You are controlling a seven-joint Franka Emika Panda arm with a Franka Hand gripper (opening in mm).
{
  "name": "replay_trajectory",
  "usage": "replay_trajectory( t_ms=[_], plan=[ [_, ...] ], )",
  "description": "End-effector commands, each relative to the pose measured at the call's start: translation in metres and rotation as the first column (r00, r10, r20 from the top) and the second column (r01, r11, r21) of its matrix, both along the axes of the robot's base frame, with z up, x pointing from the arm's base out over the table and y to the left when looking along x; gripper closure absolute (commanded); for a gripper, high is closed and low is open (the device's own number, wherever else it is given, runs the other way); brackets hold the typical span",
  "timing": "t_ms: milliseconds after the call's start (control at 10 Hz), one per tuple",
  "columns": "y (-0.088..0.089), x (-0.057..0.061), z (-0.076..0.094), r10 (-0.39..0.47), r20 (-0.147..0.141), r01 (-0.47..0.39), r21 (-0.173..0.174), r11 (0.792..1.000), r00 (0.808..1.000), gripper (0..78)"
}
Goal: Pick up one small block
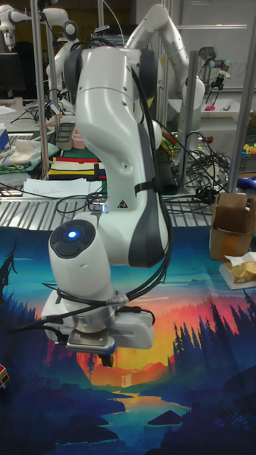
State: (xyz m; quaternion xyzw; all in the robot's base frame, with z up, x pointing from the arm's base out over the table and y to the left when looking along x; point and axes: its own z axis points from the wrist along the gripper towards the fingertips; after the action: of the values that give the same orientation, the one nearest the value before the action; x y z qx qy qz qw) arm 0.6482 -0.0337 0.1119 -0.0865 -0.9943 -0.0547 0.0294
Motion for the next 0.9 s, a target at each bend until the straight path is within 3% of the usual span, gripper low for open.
replay_trajectory(
  t_ms=[100, 400, 700, 900],
  plan=[
    [0.000, 0.001, 0.002, -0.002, 0.001, 0.002, -0.008, 1.000, 1.000, 77.6],
    [0.000, 0.001, 0.002, 0.013, -0.010, -0.013, -0.006, 1.000, 1.000, 77.6],
    [0.011, -0.025, -0.010, 0.015, 0.021, -0.015, -0.008, 1.000, 1.000, 77.6],
    [0.011, -0.043, 0.002, 0.019, 0.010, -0.019, -0.014, 1.000, 1.000, 77.6]
  ],
)
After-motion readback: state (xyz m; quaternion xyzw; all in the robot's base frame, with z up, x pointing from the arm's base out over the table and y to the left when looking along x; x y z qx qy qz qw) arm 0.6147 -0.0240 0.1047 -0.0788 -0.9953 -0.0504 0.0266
